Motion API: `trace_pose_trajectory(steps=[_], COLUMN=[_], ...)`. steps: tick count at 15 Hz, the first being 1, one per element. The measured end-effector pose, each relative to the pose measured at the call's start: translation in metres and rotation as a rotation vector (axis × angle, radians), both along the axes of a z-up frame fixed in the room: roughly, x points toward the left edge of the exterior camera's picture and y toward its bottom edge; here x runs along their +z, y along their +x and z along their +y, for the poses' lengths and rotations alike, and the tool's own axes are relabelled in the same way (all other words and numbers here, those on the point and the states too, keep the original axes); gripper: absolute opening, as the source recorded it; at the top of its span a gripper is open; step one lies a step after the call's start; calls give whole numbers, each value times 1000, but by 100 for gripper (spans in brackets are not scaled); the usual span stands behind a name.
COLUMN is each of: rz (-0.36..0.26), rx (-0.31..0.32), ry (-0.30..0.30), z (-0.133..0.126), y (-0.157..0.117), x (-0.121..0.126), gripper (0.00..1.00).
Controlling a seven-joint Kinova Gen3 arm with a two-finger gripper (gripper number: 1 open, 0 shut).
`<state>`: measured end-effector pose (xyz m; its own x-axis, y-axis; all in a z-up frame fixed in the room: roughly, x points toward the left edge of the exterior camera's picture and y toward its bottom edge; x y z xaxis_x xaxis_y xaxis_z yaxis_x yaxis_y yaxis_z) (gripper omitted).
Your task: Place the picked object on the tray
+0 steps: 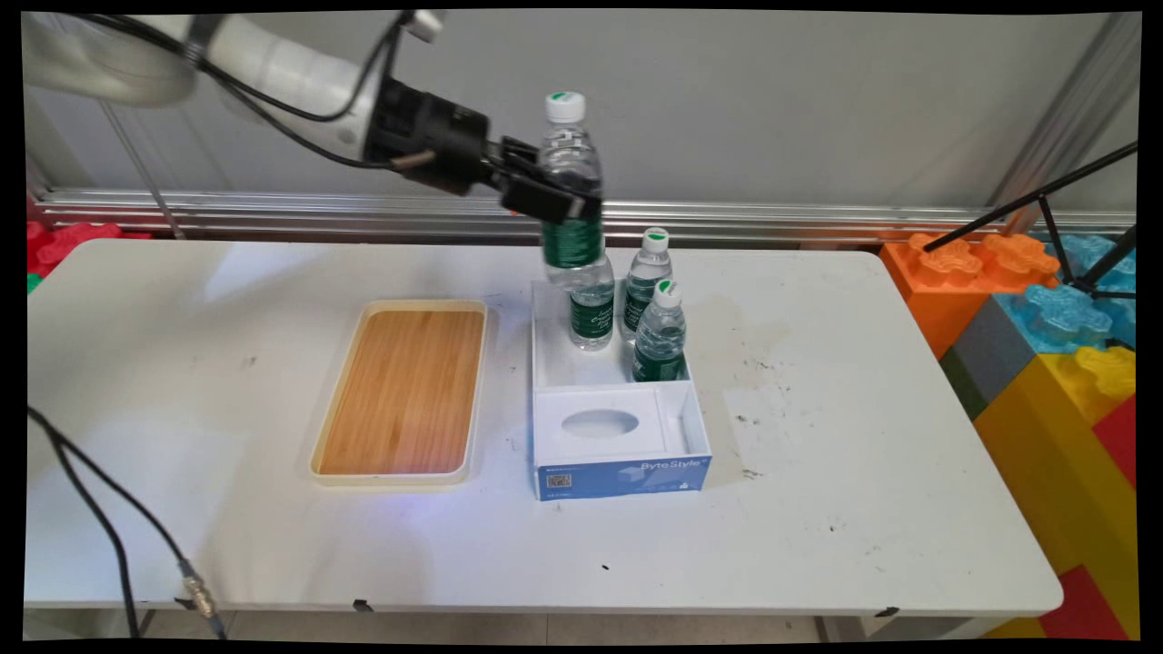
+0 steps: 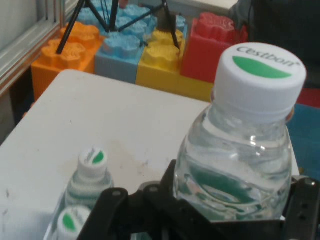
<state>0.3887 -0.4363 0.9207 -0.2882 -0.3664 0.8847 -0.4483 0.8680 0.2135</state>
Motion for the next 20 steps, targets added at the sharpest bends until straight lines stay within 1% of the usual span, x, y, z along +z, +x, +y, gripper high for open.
trace_pose_trajectory(steps=[6,11,14,20], rz=[-87,-173,-205,-242], rx=[-1,-8,-17,-39], ry=[51,95,116,164], z=[17,33,43,69], y=[57,111,130,153], x=[0,-16,-28,-44], gripper=[0,0,0,0])
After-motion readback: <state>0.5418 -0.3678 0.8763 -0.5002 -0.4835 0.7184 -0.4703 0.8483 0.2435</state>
